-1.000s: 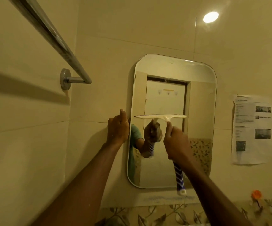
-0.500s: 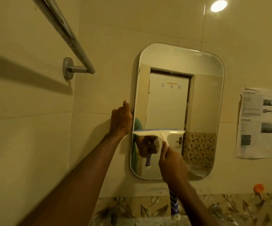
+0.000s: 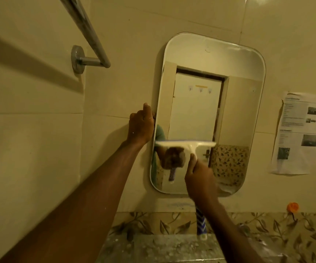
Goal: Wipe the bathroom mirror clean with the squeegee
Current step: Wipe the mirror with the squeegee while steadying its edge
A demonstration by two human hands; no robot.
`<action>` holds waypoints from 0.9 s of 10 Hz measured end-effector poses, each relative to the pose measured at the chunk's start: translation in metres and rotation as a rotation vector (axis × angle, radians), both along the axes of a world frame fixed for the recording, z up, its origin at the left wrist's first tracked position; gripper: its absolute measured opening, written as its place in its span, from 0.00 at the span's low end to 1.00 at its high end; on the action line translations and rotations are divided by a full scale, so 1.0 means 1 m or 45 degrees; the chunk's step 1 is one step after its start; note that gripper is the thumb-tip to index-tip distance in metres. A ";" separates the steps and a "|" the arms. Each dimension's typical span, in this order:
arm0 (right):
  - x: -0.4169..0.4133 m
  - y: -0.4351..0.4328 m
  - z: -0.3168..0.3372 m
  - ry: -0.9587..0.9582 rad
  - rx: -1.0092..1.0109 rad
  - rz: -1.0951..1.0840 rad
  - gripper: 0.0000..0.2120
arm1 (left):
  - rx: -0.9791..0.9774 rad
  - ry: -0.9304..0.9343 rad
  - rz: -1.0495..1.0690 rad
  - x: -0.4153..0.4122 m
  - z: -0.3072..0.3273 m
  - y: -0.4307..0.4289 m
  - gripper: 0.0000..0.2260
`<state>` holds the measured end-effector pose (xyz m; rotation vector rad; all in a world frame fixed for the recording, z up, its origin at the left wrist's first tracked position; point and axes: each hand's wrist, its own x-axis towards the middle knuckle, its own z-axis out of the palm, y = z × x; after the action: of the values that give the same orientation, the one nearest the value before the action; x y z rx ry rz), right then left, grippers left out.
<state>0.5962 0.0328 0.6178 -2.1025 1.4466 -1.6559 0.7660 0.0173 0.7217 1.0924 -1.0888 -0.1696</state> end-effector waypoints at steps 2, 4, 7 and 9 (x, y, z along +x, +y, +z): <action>0.004 0.011 -0.069 0.056 0.156 0.006 0.21 | -0.031 -0.092 -0.021 -0.003 -0.002 -0.001 0.34; 0.002 0.002 0.017 -0.133 -0.099 0.088 0.20 | -0.036 -0.159 0.054 -0.002 -0.005 -0.002 0.26; 0.017 0.012 -0.102 -0.044 0.110 0.039 0.23 | -0.051 -0.185 0.093 0.001 -0.010 -0.005 0.17; 0.000 0.013 -0.154 0.075 0.291 -0.076 0.21 | -0.114 -0.330 0.216 -0.015 -0.014 -0.001 0.14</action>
<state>0.5966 0.0461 0.4635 -2.0165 1.6440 -1.3820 0.7513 0.0166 0.7074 1.1412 -1.2149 0.1585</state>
